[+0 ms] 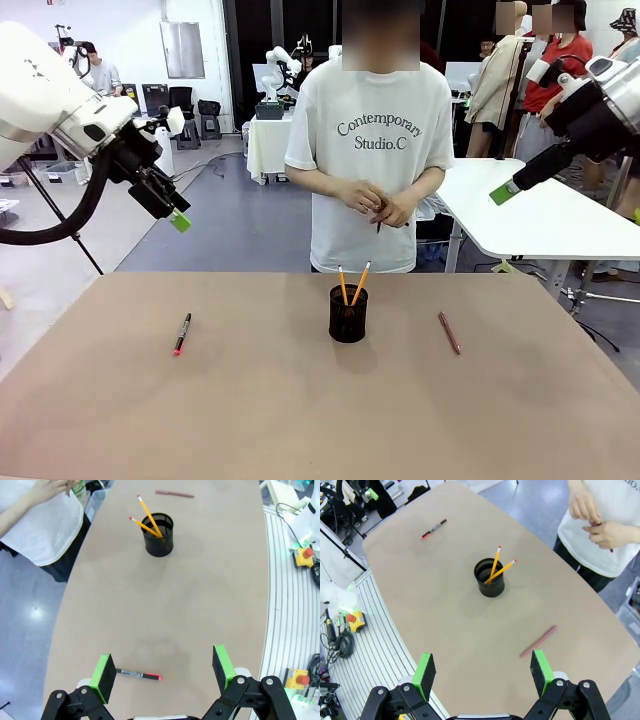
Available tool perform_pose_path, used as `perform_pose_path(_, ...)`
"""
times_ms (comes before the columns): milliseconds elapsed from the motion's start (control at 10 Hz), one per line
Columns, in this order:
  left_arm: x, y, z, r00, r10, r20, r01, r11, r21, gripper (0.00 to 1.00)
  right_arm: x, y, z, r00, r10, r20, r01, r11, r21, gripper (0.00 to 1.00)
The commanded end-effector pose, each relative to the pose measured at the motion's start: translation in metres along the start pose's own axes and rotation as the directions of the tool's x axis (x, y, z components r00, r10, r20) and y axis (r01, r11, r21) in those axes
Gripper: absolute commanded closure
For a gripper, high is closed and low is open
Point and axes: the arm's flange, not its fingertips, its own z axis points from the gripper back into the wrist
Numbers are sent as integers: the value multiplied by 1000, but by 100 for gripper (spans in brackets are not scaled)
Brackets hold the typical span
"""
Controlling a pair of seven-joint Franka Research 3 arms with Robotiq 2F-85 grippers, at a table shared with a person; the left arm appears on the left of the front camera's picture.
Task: Place the pens into the pen holder.
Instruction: Pick up a writing instrument from the table and place it into the Pen holder.
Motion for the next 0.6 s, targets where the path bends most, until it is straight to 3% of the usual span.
perform_pose_path(0,1,1,3,1000,-5,-14,5,1000,2,0,0,1,0,1000,2,17,-3,1000,15,0)
perform_pose_path(500,1,1,3,1000,-5,-14,5,1000,2,0,0,1,0,1000,2,17,-3,1000,15,0)
